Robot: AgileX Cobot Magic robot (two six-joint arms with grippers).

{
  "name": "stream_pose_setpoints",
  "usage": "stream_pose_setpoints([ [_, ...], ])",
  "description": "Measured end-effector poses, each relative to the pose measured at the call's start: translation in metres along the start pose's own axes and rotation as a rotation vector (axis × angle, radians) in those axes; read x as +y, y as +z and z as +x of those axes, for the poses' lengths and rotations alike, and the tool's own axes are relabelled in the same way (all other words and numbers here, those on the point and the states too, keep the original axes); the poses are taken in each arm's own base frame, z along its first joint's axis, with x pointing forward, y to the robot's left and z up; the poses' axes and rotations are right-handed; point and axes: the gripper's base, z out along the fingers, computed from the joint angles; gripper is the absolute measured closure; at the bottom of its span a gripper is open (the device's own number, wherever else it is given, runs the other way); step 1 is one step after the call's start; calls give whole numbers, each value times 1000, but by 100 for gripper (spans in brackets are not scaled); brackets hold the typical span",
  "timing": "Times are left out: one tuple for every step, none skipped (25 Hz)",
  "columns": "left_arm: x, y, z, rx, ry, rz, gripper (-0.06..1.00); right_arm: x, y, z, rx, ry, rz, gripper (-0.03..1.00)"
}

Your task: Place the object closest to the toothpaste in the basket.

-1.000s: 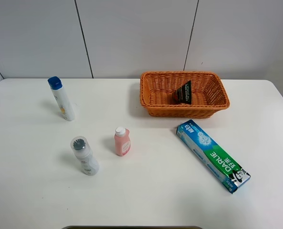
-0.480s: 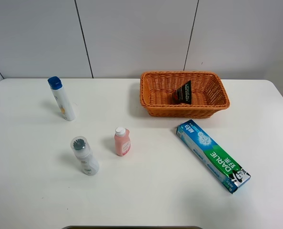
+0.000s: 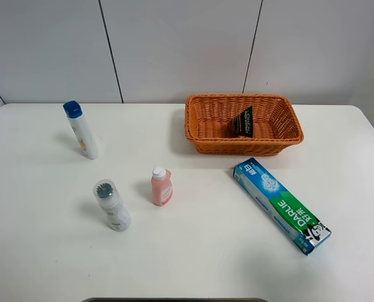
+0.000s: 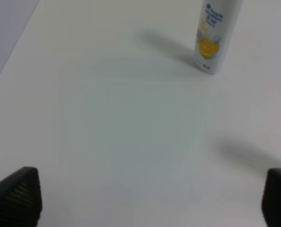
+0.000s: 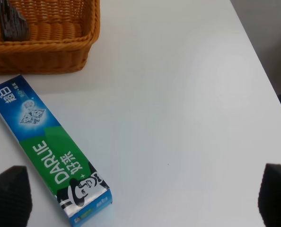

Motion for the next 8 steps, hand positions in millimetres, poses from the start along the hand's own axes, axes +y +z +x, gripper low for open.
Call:
stream_pose_setpoints([
  [0, 0, 0, 0, 0, 0, 0, 0, 0, 0, 0, 0, 0, -2],
  [0, 0, 0, 0, 0, 0, 0, 0, 0, 0, 0, 0, 0, -2],
  [0, 0, 0, 0, 0, 0, 0, 0, 0, 0, 0, 0, 0, -2],
  [0, 0, 0, 0, 0, 0, 0, 0, 0, 0, 0, 0, 0, -2],
  [0, 0, 0, 0, 0, 0, 0, 0, 0, 0, 0, 0, 0, -2],
  [0, 0, 0, 0, 0, 0, 0, 0, 0, 0, 0, 0, 0, -2],
  [0, 0, 0, 0, 0, 0, 0, 0, 0, 0, 0, 0, 0, -2],
  [0, 0, 0, 0, 0, 0, 0, 0, 0, 0, 0, 0, 0, -2],
])
